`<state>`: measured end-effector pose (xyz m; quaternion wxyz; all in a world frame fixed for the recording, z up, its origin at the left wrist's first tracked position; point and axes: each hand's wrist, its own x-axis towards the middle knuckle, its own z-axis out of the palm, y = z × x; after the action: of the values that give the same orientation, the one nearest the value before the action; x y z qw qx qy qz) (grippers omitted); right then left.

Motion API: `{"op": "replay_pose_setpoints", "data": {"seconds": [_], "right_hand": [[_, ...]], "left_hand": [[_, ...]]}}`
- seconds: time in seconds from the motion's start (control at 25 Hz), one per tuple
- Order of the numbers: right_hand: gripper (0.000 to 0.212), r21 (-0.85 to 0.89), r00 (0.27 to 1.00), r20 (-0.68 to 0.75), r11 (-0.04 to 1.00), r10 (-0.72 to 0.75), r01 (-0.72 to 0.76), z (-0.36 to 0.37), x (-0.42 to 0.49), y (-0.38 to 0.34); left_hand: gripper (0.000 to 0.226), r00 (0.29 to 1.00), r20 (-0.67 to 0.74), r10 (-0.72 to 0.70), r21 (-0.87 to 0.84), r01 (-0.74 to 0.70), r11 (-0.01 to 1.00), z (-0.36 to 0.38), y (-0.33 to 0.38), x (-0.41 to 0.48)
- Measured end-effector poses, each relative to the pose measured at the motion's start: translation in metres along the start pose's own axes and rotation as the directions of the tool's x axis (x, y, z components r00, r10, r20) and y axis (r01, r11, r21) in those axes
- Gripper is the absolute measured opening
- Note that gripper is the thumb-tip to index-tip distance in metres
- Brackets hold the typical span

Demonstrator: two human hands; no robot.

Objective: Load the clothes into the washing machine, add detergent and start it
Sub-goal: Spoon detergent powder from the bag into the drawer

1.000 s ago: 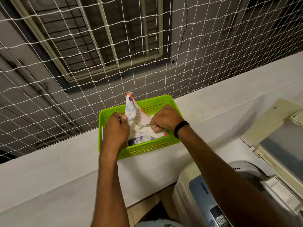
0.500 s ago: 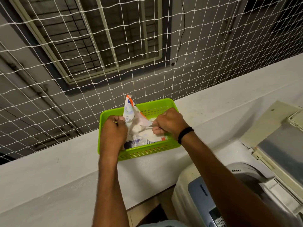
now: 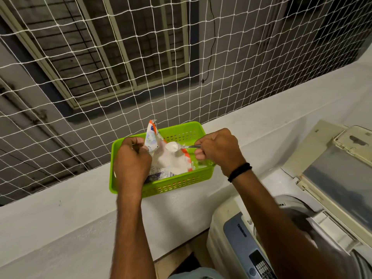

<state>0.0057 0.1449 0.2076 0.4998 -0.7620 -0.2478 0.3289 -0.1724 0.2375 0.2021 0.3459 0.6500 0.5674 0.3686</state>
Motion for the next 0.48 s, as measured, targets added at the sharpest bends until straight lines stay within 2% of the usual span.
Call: {"op": "replay_pose_setpoints", "data": {"seconds": [0.08, 0.24, 0.48], "right_hand": [[0.019, 0.149, 0.999, 0.027, 0.988, 0.031, -0.035, -0.004, -0.006, -0.006], [0.025, 0.354, 0.984, 0.146, 0.924, 0.100, -0.146, -0.017, -0.016, -0.010], [0.026, 0.420, 0.981, 0.155, 0.891, 0.120, -0.175, -0.037, -0.027, -0.003]], "left_hand": [[0.017, 0.998, -0.038, 0.040, -0.046, -0.042, 0.998, 0.002, 0.003, -0.003], [0.025, 0.975, -0.195, 0.110, -0.173, -0.145, 0.974, 0.002, 0.008, -0.008], [0.018, 0.940, -0.308, 0.147, -0.418, -0.272, 0.867, 0.015, 0.029, -0.024]]}}
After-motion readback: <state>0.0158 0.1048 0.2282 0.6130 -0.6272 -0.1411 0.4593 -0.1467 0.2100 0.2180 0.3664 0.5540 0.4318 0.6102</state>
